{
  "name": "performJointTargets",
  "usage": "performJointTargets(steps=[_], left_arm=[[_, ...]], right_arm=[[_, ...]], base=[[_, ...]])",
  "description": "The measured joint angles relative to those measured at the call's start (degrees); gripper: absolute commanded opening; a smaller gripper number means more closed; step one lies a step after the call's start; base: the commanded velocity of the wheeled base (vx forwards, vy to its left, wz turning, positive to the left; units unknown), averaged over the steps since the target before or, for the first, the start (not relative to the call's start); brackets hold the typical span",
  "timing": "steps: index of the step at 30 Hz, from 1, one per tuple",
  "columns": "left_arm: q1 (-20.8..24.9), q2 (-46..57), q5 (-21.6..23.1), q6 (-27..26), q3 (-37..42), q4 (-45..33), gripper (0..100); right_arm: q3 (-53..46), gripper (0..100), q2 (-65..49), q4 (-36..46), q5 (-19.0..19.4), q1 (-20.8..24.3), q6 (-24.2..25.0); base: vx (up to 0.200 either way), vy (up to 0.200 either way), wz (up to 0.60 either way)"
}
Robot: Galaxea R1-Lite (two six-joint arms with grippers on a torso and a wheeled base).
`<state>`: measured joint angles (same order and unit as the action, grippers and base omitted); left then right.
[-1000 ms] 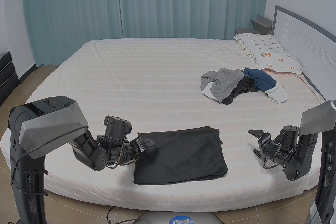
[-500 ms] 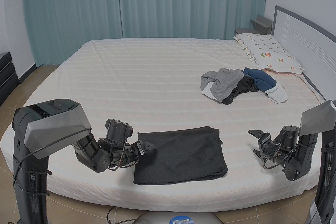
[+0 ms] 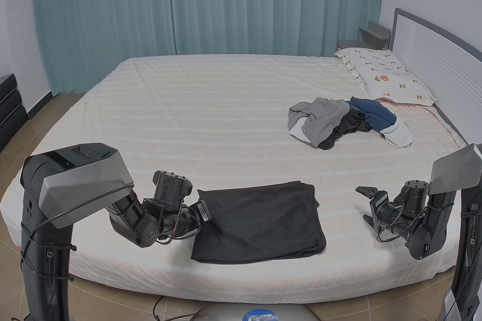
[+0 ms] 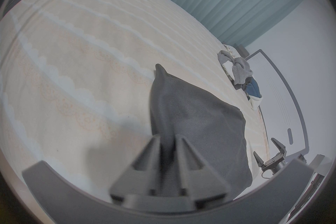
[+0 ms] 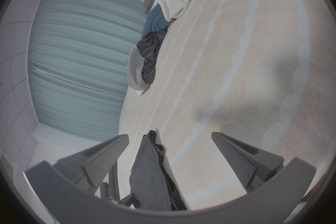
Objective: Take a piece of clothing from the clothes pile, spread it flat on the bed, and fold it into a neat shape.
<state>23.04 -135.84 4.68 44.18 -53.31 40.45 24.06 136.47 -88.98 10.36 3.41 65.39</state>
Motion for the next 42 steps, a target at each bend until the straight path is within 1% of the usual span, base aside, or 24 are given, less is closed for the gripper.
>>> performJointTargets(steps=[5, 19, 26, 34, 42], left_arm=[[-0.02, -0.10, -1.01, 0.10, 0.37, 0.11, 0], [-0.09, 0.48, -1.40, 0.27, 0.89, -0.09, 0], [-0.09, 0.67, -3.23, 0.22, 0.80, -0.05, 0], [-0.11, 0.61, -3.71, 0.24, 0.45, -0.09, 0], [-0.63, 1.06, -3.71, 0.40, 0.76, -0.05, 0]], right_arm=[[-0.06, 100, 0.02, 0.00, 0.00, 0.00, 0.00], [-0.17, 100, 0.02, 0.02, 0.06, 0.00, 0.00], [-0.17, 100, 0.02, 0.00, 0.01, 0.00, 0.00], [-0.15, 100, 0.02, 0.02, 0.01, 0.00, 0.00], [-0.11, 100, 0.02, 0.00, 0.04, 0.05, 0.00]], base=[[0.000, 0.000, 0.00], [0.000, 0.000, 0.00], [0.000, 0.000, 0.00], [0.000, 0.000, 0.00], [0.000, 0.200, 0.00]])
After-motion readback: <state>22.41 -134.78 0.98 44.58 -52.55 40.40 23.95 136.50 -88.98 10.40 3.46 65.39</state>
